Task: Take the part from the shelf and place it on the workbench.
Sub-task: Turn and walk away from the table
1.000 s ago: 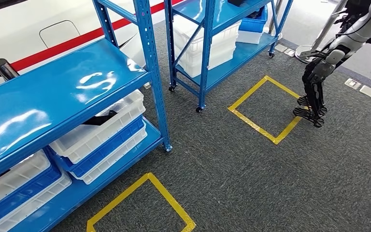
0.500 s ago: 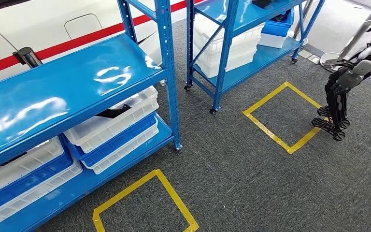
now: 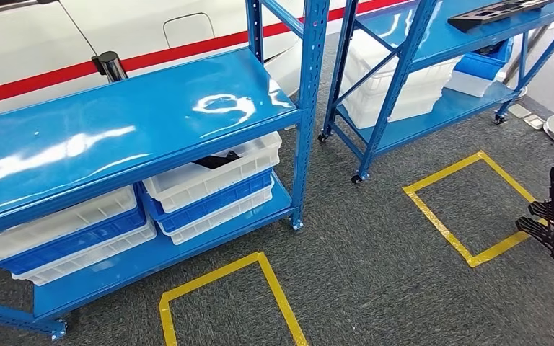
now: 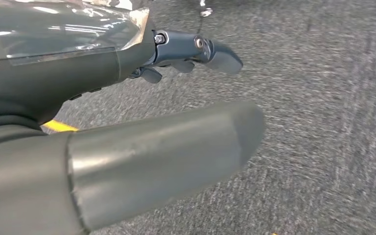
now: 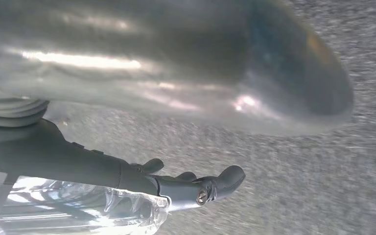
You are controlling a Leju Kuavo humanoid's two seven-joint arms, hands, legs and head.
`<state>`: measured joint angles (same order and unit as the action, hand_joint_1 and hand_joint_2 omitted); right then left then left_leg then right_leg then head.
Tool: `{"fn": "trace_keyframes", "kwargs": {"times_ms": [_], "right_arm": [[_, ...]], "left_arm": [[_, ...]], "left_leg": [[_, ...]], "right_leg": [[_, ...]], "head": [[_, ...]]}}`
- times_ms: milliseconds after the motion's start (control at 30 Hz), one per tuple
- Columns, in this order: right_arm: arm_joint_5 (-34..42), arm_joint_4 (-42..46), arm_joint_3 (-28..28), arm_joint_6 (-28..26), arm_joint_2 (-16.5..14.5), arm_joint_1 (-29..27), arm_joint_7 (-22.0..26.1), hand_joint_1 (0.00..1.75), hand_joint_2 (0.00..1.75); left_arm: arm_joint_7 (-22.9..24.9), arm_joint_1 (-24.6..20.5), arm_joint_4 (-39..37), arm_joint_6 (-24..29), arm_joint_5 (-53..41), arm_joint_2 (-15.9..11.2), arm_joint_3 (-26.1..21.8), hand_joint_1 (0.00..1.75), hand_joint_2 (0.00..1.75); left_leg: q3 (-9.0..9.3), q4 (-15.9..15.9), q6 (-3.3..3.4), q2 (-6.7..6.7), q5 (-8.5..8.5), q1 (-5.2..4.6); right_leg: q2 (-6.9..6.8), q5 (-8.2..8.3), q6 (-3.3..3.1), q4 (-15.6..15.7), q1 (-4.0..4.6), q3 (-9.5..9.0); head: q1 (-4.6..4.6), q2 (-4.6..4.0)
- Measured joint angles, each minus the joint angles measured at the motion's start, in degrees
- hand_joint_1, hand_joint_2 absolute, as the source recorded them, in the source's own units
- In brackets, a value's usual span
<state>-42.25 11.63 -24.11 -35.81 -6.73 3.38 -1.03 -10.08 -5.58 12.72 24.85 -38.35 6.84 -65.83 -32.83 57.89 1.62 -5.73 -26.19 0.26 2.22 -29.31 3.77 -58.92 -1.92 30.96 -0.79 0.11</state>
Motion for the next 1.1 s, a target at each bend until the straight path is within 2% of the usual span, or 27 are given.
{"fn": "trace_keyframes", "kwargs": {"times_ms": [33, 100, 167, 233, 267, 300, 333, 367, 400, 467, 500, 533, 600, 633, 667, 733, 800, 833, 867, 900, 933, 967, 1000, 1033, 1100], "right_arm": [[-0.1, 0.0, 0.0, 0.0, 0.0, 0.1, 0.0, 0.0, 0.0], [-0.4, 0.0, 0.0, 0.0, 0.0, 0.4, 0.0, 0.0, 0.0], [-0.6, 0.0, 0.0, 0.1, 0.0, 0.4, 0.0, 0.0, 0.0], [-0.6, 0.0, 0.0, 0.1, 0.0, 0.3, 0.0, 0.0, 0.0], [-0.6, 0.0, 0.0, 0.1, 0.0, 0.2, 0.0, 0.0, 0.0], [-0.6, 0.0, 0.0, 0.1, 0.0, 0.2, 0.0, 0.0, 0.0], [-0.6, 0.0, 0.0, 0.1, 0.1, 0.2, 0.0, 0.0, 0.0], [-0.6, 0.0, 0.0, 0.1, 0.1, 0.2, 0.0, 0.0, 0.0], [-0.6, 0.0, 0.0, 0.2, 0.0, 0.3, 0.0, 0.0, 0.0], [-0.6, 0.0, 0.0, 0.2, 0.0, 0.4, 0.0, 0.0, 0.0], [-0.6, 0.0, 0.0, 0.2, 0.0, 0.5, 0.0, 0.0, 0.0], [-0.6, 0.0, 0.0, 0.2, -0.1, 0.5, 0.0, 0.0, 0.0], [-0.7, 0.0, 0.0, 0.2, -0.1, 0.6, 0.0, 0.0, 0.0], [-0.8, 0.1, 0.0, 0.2, -0.1, 0.7, 0.0, 0.0, 0.0], [-0.9, 0.1, 0.0, 0.2, -0.2, 0.7, 0.0, 0.0, 0.0], [-1.0, 0.1, 0.0, 0.3, -0.1, 0.7, 0.0, 0.0, 0.0], [-1.0, 0.1, 0.0, 0.3, 0.0, 0.5, 0.0, 0.0, 0.0], [-1.0, 0.1, 0.0, 0.3, 0.0, 0.4, -0.1, 0.0, 0.0], [-0.9, 0.1, 0.0, 0.3, 0.1, 0.4, -0.1, 0.0, 0.0], [-0.9, 0.1, 0.0, 0.3, 0.2, 0.4, -0.1, 0.0, 0.0], [-0.9, 0.1, 0.0, 0.3, 0.3, 0.4, -0.1, 0.0, 0.0], [-0.9, 0.1, 0.0, 0.3, 0.3, 0.4, 0.0, 0.0, 0.0], [-0.9, 0.1, 0.0, 0.3, 0.3, 0.5, 0.0, 0.0, 0.0], [-0.9, 0.1, -0.1, 0.3, 0.3, 0.5, 0.0, 0.0, 0.0], [-0.9, 0.1, -0.1, 0.3, 0.3, 0.7, 0.1, 0.0, 0.0]], "left_arm": [[0.0, 0.1, 0.0, 0.0, 0.0, 0.0, 0.0, 0.0, 0.0], [0.0, 0.3, 0.0, 0.1, 0.1, 0.0, -0.2, 0.0, 0.0], [0.0, 0.4, 0.0, 0.1, 0.1, 0.0, -0.4, 0.0, 0.0], [0.0, 0.3, 0.0, 0.2, 0.2, 0.0, -0.6, 0.0, 0.0], [0.0, 0.3, 0.0, 0.3, 0.2, 0.0, -0.7, 0.0, 0.0], [0.0, 0.3, 0.0, 0.3, 0.3, 0.0, -0.7, 0.0, 0.0], [0.0, 0.3, 0.0, 0.3, 0.4, 0.0, -0.8, 0.0, 0.0], [0.1, 0.4, 0.0, 0.3, 0.5, 0.0, -0.9, 0.0, 0.0], [0.1, 0.4, 0.0, 0.4, 0.5, 0.0, -0.9, 0.0, 0.0], [0.1, 0.3, 0.0, 0.4, 0.5, 0.0, -0.9, 0.0, 0.0], [0.1, 0.2, 0.0, 0.4, 0.5, 0.0, -0.9, 0.0, 0.0], [0.1, 0.1, 0.0, 0.4, 0.6, -0.1, -0.9, 0.0, 0.0], [0.1, 0.0, 0.0, 0.5, 0.6, -0.1, -1.0, 0.0, 0.0], [0.1, 0.1, 0.0, 0.5, 0.6, -0.1, -1.0, 0.0, 0.0], [0.1, 0.1, 0.0, 0.6, 0.6, 0.0, -1.0, 0.0, 0.0], [0.1, 0.0, 0.0, 0.7, 0.6, 0.1, -1.0, 0.0, 0.0], [0.1, -0.1, 0.0, 0.7, 0.6, 0.1, -1.0, 0.0, 0.0], [0.1, -0.1, 0.0, 0.7, 0.6, 0.1, -1.0, 0.0, 0.0], [0.1, -0.1, -0.1, 0.7, 0.6, 0.1, -1.0, 0.0, 0.0], [0.1, 0.0, -0.1, 0.7, 0.6, 0.1, -1.0, 0.0, 0.0], [0.1, 0.0, -0.1, 0.7, 0.5, 0.2, -1.0, 0.0, 0.0], [0.1, 0.0, -0.1, 0.7, 0.5, 0.2, -1.0, 0.0, 0.0], [0.1, 0.0, -0.1, 0.7, 0.5, 0.2, -1.0, 0.0, 0.0], [0.1, 0.1, -0.1, 0.7, 0.5, 0.2, -1.0, 0.0, 0.0], [0.2, 0.2, -0.1, 0.7, 0.5, 0.1, -1.0, 0.0, 0.0]], "left_leg": [[-0.15, 0.2, -0.31, -0.37, -0.15, -0.04], [-0.31, 0.2, -0.73, -0.52, -0.18, 0.18], [-1.32, 2.4, -1.23, 1.74, -1.47, 0.3], [-4.51, 8.8, -1.66, 4.47, -4.88, 0.31], [-6.56, 12.8, -1.79, 5.0, -6.54, 0.37], [-8.18, 15.7, -1.83, 5.21, -7.41, 0.4], [-8.91, 16.8, -1.78, 5.34, -7.21, 0.42], [-8.41, 15.5, -1.62, 5.53, -5.93, 0.41], [-6.85, 12.3, -1.33, 6.01, -4.02, 0.35], [-2.92, 4.6, -0.55, 8.41, -0.95, -0.07], [-1.76, 2.2, -0.23, 9.25, -0.37, -0.33], [-1.31, 1.2, -0.02, 9.62, -0.34, -0.6], [-1.23, 0.8, 0.34, 8.3, -0.27, -0.72], [-0.94, 0.3, 0.55, 7.7, -0.03, -0.63], [-0.64, -0.1, 0.84, 7.12, 0.27, -0.48], [-0.29, -0.6, 1.24, 5.94, 0.64, -0.29], [-0.32, -0.6, 1.42, 4.43, 0.66, -0.27], [-0.31, -0.6, 1.41, 3.6, 0.64, -0.27], [-0.27, -0.5, 1.38, 2.79, 0.62, -0.26], [-0.21, -0.5, 1.3, 1.97, 0.57, -0.24], [-0.21, -0.3, 1.15, 1.2, 0.48, -0.21], [-0.22, -0.1, 0.88, 0.48, 0.31, -0.29], [-0.26, 0.1, 0.57, -0.06, 0.12, -0.37], [-0.34, 0.2, 0.26, -0.47, -0.02, -0.44], [-0.43, 0.1, -0.33, -1.01, -0.07, -0.36]], "right_leg": [[0.11, 0.07, -0.49, 0.5, 0.11, -0.26], [-0.75, 0.22, -1.51, 0.5, 0.14, -0.6], [-1.65, 0.41, -2.23, 0.6, 0.03, -0.82], [-2.8, 0.33, -2.66, 0.7, 0.18, -0.84], [-3.47, 0.23, -2.8, 0.7, 0.29, -0.84], [-4.14, 0.13, -2.93, 0.7, 0.36, -0.85], [-4.78, 0.04, -3.04, 0.7, 0.41, -0.89], [-5.37, -0.08, -3.11, 0.7, 0.46, -0.99], [-5.91, -0.2, -3.14, 0.7, 0.51, -1.14], [-6.9, -0.53, -2.93, 0.7, 0.8, -1.49], [-7.34, -0.7, -2.72, 0.7, 0.96, -1.62], [-7.82, -0.88, -2.45, 0.7, 1.1, -1.74], [-8.62, -1.11, -1.84, 1.0, 1.24, -2.07], [-8.0, -1.34, -1.56, 0.8, 1.22, -2.14], [-6.76, -1.99, -1.47, -0.3, 1.22, -1.76], [-3.74, -4.67, -1.79, -6.0, 1.12, 1.03], [-2.78, -7.15, -1.98, -13.2, 1.13, 5.02], [-2.68, -7.25, -1.72, -14.8, 1.13, 6.16], [-2.58, -6.31, -1.23, -14.1, 1.12, 6.17], [-2.29, -4.58, -0.64, -11.1, 1.04, 5.1], [-1.5, -2.58, -0.11, -6.9, 0.85, 3.4], [-0.69, -0.96, 0.04, -3.2, 0.75, 1.89], [-0.08, 0.08, -0.18, -0.6, 0.69, 0.87], [0.27, 0.48, -0.69, 0.6, 0.75, 0.36], [-0.44, 0.66, -1.93, 0.7, 0.8, 0.06]], "head": [[0.02, 0.0], [0.05, 0.0], [0.2, 0.0], [0.38, 0.0], [0.42, 0.0], [0.42, 0.0], [0.43, 0.0], [0.43, 0.0], [0.42, 0.0], [0.41, 0.0], [0.39, 0.0], [0.38, 0.0], [0.36, 0.0], [0.32, 0.0], [0.3, 0.0], [0.21, 0.0], [0.2, 0.0], [0.2, 0.0], [0.2, 0.0], [0.2, 0.0], [0.2, 0.0], [0.18, 0.0], [0.2, 0.0], [0.22, 0.0], [0.26, 0.0]]}}
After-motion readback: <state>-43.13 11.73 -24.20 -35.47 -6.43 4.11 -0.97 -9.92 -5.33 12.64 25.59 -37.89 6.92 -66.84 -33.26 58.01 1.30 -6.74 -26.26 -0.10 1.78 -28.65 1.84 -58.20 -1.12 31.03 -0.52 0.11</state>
